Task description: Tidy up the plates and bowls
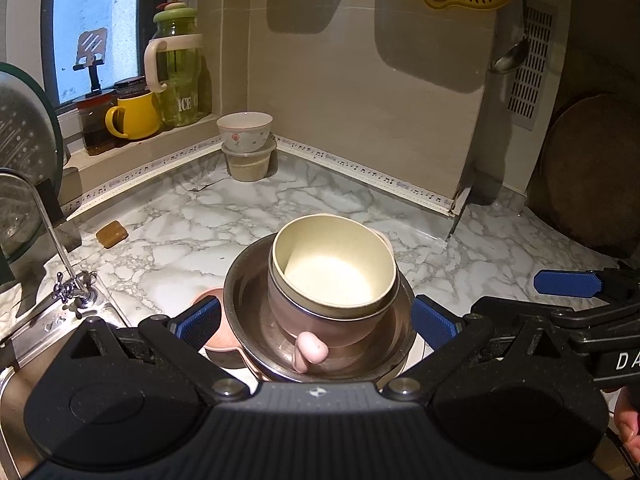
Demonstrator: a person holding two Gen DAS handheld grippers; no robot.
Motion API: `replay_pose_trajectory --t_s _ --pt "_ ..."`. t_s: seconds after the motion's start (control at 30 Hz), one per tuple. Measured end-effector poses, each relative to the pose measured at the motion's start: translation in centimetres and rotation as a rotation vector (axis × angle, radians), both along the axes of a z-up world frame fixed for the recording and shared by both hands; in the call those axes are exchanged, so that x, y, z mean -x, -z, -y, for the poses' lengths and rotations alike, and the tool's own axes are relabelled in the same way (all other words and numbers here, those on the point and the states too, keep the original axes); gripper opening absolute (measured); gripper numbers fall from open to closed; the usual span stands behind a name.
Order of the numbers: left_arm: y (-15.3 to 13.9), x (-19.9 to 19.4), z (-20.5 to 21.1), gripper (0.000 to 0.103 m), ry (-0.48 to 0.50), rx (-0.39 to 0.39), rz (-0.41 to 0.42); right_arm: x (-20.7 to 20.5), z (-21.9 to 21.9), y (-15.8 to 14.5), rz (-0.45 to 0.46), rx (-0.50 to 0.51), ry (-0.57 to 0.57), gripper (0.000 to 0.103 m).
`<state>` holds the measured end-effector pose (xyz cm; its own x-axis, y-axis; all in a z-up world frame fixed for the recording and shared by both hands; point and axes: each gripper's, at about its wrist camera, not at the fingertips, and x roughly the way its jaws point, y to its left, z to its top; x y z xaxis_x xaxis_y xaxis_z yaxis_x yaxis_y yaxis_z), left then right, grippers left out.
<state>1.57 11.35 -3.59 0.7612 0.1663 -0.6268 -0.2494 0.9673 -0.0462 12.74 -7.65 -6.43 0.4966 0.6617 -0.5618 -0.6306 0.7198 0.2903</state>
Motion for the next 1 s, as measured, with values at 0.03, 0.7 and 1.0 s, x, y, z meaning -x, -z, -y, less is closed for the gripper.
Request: replay_pose_trajectory --t_s 0.03,0.7,1.0 --pt "0.0 -0.1 -0.1 0.102 -0.003 0.001 -0.001 -0.1 -0.1 0.0 -0.002 -0.002 -0.005 0.103" --pt "0.2 -0.6 -0.6 0.102 -0.039 0.018 0.0 -1.3 -0.8 0.0 -0.01 -0.003 -0.042 0.103" --pt "0.0 -0.3 -0.6 0.101 -0.047 0.016 0.006 -1.3 -0.9 0.0 -0.01 -0.009 -0.048 0.103"
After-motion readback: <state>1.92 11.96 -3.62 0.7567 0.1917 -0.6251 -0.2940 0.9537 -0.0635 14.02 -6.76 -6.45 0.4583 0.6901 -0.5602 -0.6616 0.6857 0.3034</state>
